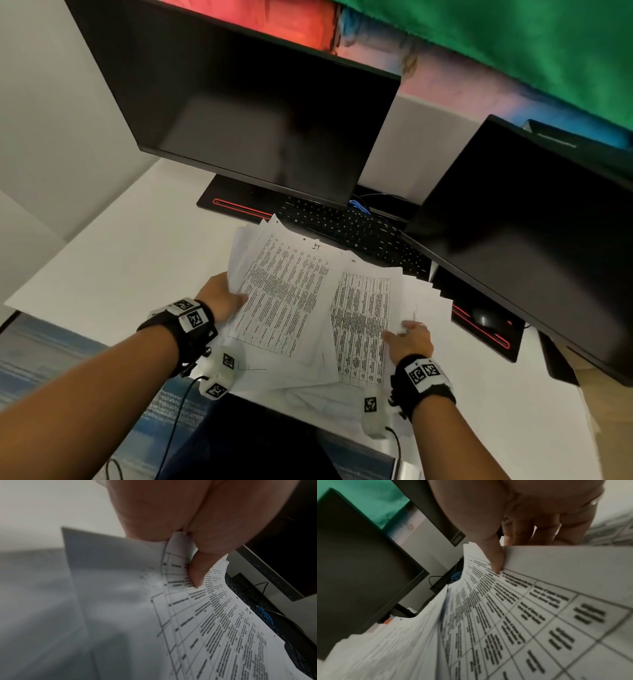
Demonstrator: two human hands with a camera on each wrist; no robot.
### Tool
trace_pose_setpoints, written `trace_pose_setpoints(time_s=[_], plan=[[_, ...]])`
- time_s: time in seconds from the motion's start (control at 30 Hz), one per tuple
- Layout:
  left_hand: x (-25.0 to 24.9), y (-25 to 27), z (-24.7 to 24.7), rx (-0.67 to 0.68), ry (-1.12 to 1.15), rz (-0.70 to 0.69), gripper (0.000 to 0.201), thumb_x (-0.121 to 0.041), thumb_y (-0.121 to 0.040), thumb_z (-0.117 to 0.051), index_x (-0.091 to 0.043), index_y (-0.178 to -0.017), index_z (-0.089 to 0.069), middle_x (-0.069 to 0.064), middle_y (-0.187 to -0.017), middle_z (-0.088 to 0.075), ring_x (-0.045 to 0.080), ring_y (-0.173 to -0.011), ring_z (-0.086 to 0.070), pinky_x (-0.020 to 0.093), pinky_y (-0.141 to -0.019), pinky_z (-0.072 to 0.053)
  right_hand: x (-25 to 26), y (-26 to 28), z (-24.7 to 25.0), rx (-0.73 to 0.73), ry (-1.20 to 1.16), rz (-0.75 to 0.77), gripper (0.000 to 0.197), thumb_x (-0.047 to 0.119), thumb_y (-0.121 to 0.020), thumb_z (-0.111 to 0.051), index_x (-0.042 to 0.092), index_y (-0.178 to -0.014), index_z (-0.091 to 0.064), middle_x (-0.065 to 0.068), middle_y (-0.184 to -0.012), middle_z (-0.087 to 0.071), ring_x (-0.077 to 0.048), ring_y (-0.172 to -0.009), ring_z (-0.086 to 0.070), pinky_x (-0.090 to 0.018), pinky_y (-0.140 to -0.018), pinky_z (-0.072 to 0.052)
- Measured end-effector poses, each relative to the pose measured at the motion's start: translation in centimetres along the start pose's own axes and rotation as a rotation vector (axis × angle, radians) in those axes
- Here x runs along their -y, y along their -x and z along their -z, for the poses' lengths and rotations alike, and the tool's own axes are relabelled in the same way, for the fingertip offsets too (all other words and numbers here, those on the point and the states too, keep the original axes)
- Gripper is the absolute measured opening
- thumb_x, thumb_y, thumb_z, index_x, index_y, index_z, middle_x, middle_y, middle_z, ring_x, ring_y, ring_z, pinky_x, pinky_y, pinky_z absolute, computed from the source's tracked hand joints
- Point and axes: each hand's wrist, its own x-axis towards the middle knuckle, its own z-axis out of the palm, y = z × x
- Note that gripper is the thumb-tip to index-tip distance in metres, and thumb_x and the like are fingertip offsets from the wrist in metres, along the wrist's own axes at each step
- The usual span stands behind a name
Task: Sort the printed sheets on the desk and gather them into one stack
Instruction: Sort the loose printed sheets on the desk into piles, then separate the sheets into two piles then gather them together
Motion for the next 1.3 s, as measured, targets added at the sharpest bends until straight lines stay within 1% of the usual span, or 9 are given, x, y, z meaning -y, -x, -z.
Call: trace_pose_setpoints(time_s=[0.1, 0.27, 0.4, 0.6, 0.73, 0.9, 1.03, 1.17, 1.3], plan=[[0.1, 0.1, 0.0, 0.000, 0.007, -0.003, 0.017, -0.010, -0.089, -0.063, -0.013, -0.105, -0.063, -0.002, -0.080, -0.065, 0.010, -0.066, -0.061, 0.019, -0.051, -0.040, 0.1, 0.2, 0.4, 0.018, 0.022, 0.106, 0.014, 0.018, -0.092, -0.067, 0.014, -0.088, -0.054, -0.003, -0.087, -0.061, -0.027, -0.089, -0.059, -0.031, -0.085, -0.049], [0.3, -0.1, 0.2, -0.009, 0.038, 0.022, 0.018, -0.009, -0.088, -0.063, -0.013, -0.105, -0.065, 0.000, -0.081, -0.067, 0.015, -0.066, -0.063, 0.023, -0.051, -0.044, 1.7, 2.4, 1.3, 0.137, -0.013, 0.209, 0.033, 0.004, -0.090, -0.065, 0.012, -0.121, -0.055, -0.007, -0.120, -0.067, -0.024, -0.101, -0.066, -0.033, -0.088, -0.055], [0.5, -0.2, 0.4, -0.004, 0.054, 0.041, 0.019, -0.008, -0.088, -0.065, -0.013, -0.107, -0.063, 0.001, -0.083, -0.067, 0.015, -0.067, -0.063, 0.023, -0.051, -0.044, 6.4, 5.1, 6.2, -0.148, 0.089, 0.483, 0.025, 0.002, -0.095, -0.056, 0.019, -0.113, -0.058, 0.000, -0.101, -0.066, -0.015, -0.076, -0.062, -0.020, -0.063, -0.046], [0.5, -0.4, 0.3, 0.150, 0.006, 0.013, 0.046, 0.003, -0.075, -0.065, -0.016, -0.116, -0.060, 0.004, -0.105, -0.070, 0.024, -0.098, -0.067, 0.037, -0.082, -0.056, 12.6, 7.6, 13.1, -0.422, -0.122, 0.741, 0.027, 0.010, -0.088, -0.066, 0.027, -0.109, -0.062, -0.001, -0.102, -0.071, -0.031, -0.101, -0.065, -0.046, -0.090, -0.055], [0.7, -0.3, 0.1, 0.198, 0.048, -0.026, 0.073, 0.013, -0.069, -0.055, -0.020, -0.133, -0.047, 0.005, -0.116, -0.065, 0.026, -0.108, -0.062, 0.048, -0.093, -0.054, 12.9, 8.3, 13.1, -0.405, -0.228, 0.723, 0.025, 0.006, -0.088, -0.068, 0.017, -0.110, -0.065, 0.002, -0.096, -0.067, -0.019, -0.091, -0.067, -0.037, -0.087, -0.056], [0.7, -0.6, 0.4, 0.191, 0.028, -0.042, 0.064, 0.012, -0.067, -0.051, -0.017, -0.123, -0.054, 0.004, -0.105, -0.066, 0.026, -0.103, -0.063, 0.041, -0.084, -0.056, 13.8, 8.8, 12.3, -0.415, -0.130, 0.752, 0.028, 0.006, -0.090, -0.066, 0.013, -0.118, -0.064, -0.008, -0.106, -0.070, -0.025, -0.102, -0.066, -0.032, -0.091, -0.051], [0.4, -1.0, 0.5, 0.189, 0.025, -0.072, 0.063, 0.015, -0.066, -0.051, -0.016, -0.121, -0.056, 0.006, -0.105, -0.066, 0.027, -0.101, -0.062, 0.048, -0.088, -0.055, 13.4, 8.7, 9.1, -0.387, 0.082, 0.772, 0.025, 0.006, -0.095, -0.059, 0.011, -0.120, -0.062, -0.010, -0.093, -0.066, -0.025, -0.087, -0.057, -0.033, -0.088, -0.050], [0.5, -1.2, 0.6, 0.179, 0.028, -0.057, 0.070, 0.013, -0.068, -0.054, -0.018, -0.131, -0.051, 0.006, -0.115, -0.064, 0.028, -0.109, -0.060, 0.049, -0.093, -0.052, 10.7, 6.6, 7.0, -0.344, 0.226, 0.659, 0.028, 0.001, -0.094, -0.056, 0.012, -0.119, -0.063, -0.002, -0.081, -0.054, -0.029, -0.081, -0.062, -0.036, -0.081, -0.053], [0.4, -1.0, 0.7, 0.167, 0.048, -0.026, 0.068, 0.015, -0.073, -0.054, -0.016, -0.133, -0.049, 0.007, -0.117, -0.063, 0.027, -0.111, -0.058, 0.040, -0.090, -0.049, 7.5, 2.5, 7.0, -0.302, 0.194, 0.400, 0.024, 0.000, -0.094, -0.054, 0.005, -0.116, -0.060, -0.018, -0.097, -0.062, -0.042, -0.100, -0.062, -0.045, -0.084, -0.053]])
